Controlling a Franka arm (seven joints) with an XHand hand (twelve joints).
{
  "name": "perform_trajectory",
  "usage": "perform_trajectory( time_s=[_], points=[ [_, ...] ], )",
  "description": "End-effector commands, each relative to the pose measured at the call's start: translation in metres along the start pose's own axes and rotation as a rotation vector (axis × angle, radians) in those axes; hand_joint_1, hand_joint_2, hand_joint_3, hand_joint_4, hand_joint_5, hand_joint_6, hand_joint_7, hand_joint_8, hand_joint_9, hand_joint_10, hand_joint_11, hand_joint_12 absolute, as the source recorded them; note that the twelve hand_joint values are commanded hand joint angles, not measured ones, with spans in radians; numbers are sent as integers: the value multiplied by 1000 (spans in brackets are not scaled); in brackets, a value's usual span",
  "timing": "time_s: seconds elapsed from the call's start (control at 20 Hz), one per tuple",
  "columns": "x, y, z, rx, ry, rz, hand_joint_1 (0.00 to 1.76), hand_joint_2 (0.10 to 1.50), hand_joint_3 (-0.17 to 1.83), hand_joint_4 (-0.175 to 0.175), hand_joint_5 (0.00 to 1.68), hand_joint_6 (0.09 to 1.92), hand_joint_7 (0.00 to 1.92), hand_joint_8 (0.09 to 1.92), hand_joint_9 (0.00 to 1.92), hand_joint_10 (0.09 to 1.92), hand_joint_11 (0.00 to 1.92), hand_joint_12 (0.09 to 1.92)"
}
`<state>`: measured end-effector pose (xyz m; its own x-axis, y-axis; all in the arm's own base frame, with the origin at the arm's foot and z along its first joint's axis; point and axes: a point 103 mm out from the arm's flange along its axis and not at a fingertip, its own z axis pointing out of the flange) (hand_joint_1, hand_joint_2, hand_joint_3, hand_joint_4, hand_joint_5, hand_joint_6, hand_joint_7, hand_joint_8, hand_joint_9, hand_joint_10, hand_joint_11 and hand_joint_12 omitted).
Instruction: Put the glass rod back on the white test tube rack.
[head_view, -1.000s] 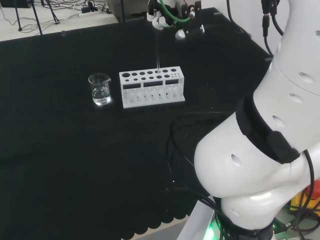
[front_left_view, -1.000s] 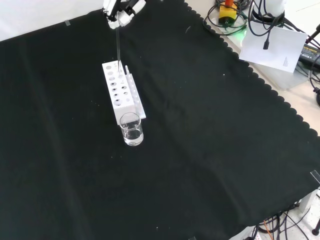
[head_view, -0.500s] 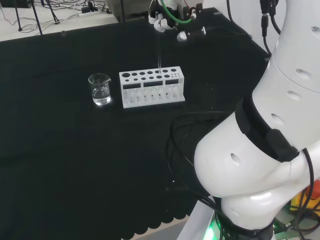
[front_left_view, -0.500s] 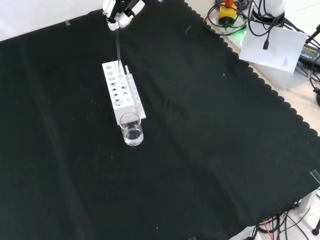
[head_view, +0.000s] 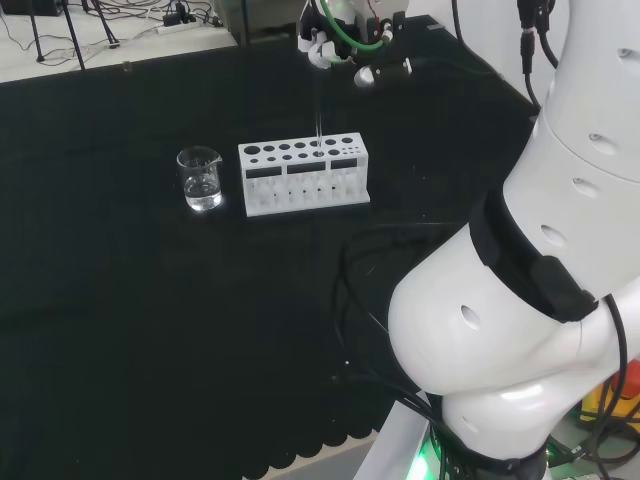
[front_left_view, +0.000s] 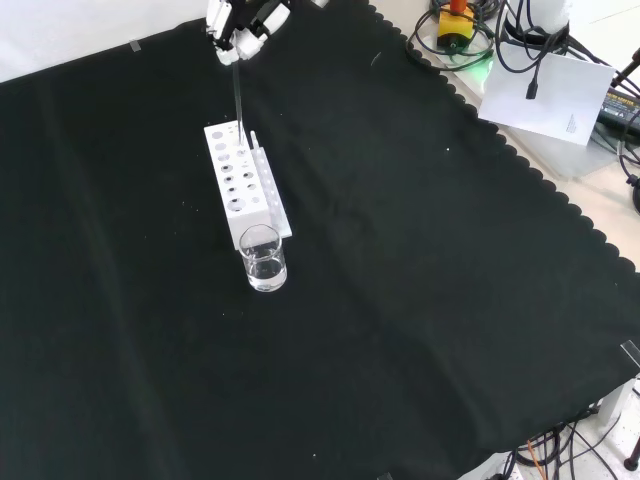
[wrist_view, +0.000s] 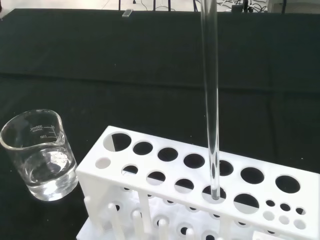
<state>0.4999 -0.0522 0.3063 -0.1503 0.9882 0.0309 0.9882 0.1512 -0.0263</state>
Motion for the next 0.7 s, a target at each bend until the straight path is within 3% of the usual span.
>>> perform_trajectory(
  time_s=[0.05, 0.7],
  points=[
    [2, 4, 3, 5, 6, -10, 1384, 1133, 0, -175, 877, 758, 846, 1252, 1023, 1280, 1561, 670],
    [-15, 12, 19, 32, 11, 8, 1385, 1133, 0, -175, 879, 757, 847, 1251, 1023, 1282, 1560, 671]
  ],
)
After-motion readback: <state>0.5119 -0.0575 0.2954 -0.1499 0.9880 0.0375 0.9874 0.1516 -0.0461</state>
